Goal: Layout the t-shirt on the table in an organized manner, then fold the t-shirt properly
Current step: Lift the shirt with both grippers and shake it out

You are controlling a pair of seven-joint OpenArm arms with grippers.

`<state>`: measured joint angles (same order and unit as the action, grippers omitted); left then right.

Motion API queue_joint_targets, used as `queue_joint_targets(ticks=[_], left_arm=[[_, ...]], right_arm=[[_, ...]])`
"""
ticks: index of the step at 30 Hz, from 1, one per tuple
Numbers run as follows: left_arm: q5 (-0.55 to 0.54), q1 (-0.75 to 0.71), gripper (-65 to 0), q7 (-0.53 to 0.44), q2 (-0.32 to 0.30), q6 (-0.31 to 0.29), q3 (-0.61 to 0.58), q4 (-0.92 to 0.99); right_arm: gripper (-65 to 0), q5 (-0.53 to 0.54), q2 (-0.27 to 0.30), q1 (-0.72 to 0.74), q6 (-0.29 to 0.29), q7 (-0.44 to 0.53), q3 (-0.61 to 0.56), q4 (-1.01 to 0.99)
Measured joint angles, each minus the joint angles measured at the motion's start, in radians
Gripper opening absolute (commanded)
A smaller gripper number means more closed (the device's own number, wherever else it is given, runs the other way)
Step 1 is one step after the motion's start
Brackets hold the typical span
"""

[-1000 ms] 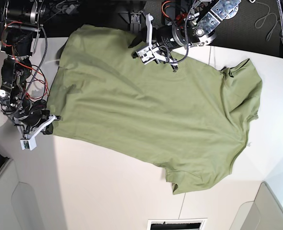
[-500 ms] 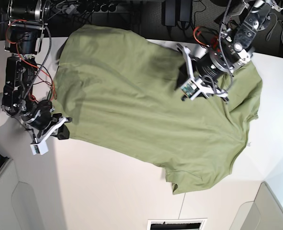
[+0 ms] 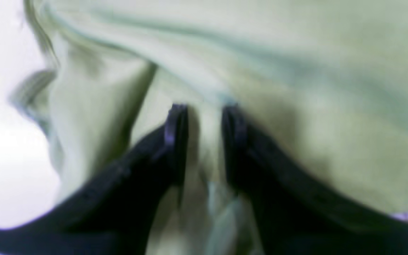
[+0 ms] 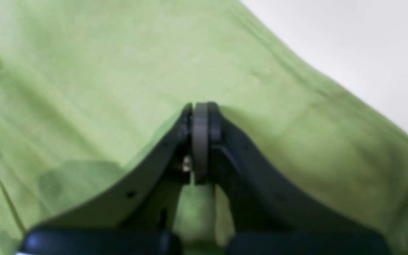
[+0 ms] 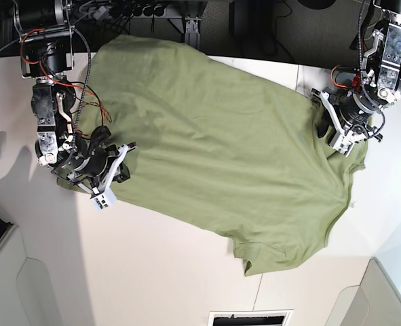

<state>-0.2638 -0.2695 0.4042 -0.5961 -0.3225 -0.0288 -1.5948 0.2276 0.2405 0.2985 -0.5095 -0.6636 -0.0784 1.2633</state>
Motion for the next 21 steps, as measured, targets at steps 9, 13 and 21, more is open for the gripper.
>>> queue_joint_targets(ticks=[9,13,21], left_arm=[[-0.005,0.257,-47.5,-0.024,0.017,-0.050,-0.011,0.320],[0.009,0.435,-47.5,-0.011,0.046,-0.037,-0.121,0.455],[0.053,0.705,-47.5,-0.042,0.174,0.026,-0.349,0.706]], right_arm=[[-65.0,0.128,0.095,-0.054,-0.008,0.004,0.000,0.008],[-65.0,0.188,0.120,-0.137,-0.007,0.010,0.003,0.068],[-65.0,0.182,0.113,-0.333,0.025,-0.022,0.006,0.312]])
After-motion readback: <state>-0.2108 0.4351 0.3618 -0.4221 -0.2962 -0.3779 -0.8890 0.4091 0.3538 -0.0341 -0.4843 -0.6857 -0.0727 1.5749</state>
